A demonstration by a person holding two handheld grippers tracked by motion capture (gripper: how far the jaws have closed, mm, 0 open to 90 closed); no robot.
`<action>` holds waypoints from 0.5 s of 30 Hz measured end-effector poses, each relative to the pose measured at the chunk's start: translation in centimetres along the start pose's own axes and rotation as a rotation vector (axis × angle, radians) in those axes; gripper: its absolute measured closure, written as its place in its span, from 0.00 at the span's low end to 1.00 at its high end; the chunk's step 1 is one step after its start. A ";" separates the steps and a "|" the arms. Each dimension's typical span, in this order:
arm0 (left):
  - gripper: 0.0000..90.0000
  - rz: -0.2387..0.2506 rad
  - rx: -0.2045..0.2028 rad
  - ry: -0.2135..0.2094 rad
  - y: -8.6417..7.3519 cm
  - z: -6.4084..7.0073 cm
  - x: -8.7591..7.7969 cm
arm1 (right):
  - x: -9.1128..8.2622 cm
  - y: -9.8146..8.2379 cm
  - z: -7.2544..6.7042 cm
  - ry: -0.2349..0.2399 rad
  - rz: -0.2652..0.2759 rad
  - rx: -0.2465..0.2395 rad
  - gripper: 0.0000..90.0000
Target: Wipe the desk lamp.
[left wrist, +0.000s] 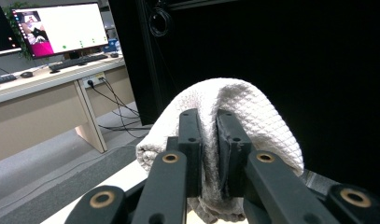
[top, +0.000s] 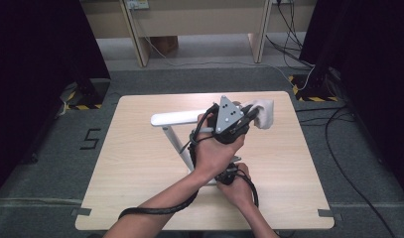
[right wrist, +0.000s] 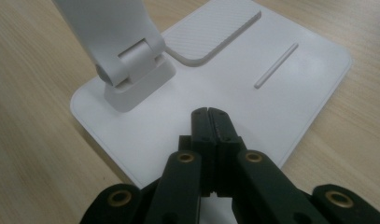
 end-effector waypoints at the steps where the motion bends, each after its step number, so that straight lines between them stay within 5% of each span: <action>1: 0.90 -0.001 0.002 0.001 0.0 0.0 0.1 | 0.0 0.0 0.0 0.001 0.000 0.000 1.00; 15: 0.90 -0.006 0.002 -0.020 0.4 0.7 0.6 | 0.1 0.1 0.0 0.000 0.001 -0.002 1.00</action>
Point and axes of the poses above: each handheld gripper's, and its own axes: x roughly forward along the jaws, y roughly out of its top, z roughly to its right, the point moved 8 cm from there along x, roughly forward along the jaws, and after that the axes turned 1 degree about -z, right-handed, at the moved point
